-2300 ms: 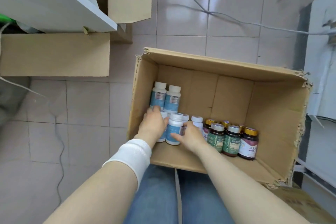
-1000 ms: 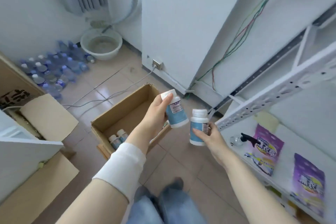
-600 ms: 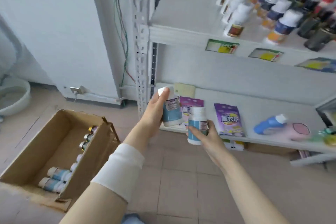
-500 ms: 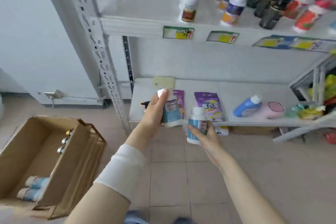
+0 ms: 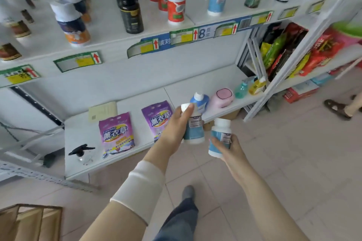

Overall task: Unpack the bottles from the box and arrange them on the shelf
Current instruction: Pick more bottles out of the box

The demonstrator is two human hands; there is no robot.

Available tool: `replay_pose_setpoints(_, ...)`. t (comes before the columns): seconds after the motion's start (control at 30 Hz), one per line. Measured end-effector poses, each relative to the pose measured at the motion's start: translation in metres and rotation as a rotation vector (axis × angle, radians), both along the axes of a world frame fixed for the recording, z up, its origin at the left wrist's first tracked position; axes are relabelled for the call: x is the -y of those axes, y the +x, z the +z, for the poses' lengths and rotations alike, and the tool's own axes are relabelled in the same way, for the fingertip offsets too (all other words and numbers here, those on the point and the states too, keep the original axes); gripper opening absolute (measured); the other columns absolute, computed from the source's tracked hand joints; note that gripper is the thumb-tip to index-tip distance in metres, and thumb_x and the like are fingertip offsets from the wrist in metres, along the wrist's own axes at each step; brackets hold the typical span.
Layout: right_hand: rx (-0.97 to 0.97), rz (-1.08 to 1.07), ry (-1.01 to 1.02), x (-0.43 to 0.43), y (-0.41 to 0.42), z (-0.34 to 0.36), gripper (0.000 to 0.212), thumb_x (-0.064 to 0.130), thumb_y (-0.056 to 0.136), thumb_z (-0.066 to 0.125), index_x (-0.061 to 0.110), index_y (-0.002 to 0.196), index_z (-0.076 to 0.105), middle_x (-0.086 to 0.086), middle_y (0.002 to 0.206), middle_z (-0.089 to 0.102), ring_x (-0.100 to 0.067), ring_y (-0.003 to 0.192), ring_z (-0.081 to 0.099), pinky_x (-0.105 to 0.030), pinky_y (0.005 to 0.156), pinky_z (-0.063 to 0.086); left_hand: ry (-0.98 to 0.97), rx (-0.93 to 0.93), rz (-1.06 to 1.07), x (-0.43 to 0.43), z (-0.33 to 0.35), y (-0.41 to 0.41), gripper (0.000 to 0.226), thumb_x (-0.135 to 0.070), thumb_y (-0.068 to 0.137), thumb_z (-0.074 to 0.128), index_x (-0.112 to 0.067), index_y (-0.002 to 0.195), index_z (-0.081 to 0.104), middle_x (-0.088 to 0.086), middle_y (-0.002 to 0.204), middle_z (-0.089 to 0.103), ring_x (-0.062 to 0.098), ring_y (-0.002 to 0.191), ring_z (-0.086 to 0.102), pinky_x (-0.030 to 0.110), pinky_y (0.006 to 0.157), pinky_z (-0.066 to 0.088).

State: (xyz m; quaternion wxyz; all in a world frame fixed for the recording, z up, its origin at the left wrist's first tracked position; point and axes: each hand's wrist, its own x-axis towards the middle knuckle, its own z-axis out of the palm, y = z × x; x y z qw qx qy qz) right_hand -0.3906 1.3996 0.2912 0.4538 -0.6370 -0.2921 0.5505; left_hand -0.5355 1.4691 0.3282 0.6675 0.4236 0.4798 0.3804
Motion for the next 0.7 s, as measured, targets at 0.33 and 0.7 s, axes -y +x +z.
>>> replay_pose_setpoints(0.33, 0.027, 0.013, 0.258, -0.166, 0.118, 0.104, 0.026, 0.026, 0.087, 0.06, 0.037, 0.108, 0.049, 0.001, 0.121, 0.061, -0.012, 0.104, 0.061, -0.038, 0.097, 0.046, 0.29, 0.118, -0.137, -0.157, 0.109, 0.113, 0.025, -0.041, 0.087, 0.049, -0.022, 0.1, 0.056, -0.004, 0.091, 0.072, 0.012, 0.081, 0.071, 0.026, 0.072, 0.056)
replay_pose_setpoints(0.7, 0.034, 0.219, 0.515, -0.338, 0.173, 0.228, 0.039, 0.026, 0.08, 0.064, 0.021, 0.117, 0.052, 0.0, 0.116, 0.064, -0.016, 0.109, 0.061, -0.043, 0.103, 0.044, 0.458, 0.004, 0.057, -0.293, 0.224, 0.145, 0.037, -0.04, 0.091, 0.051, -0.006, 0.095, 0.064, 0.0, 0.076, 0.073, 0.014, 0.078, 0.071, 0.031, 0.075, 0.059)
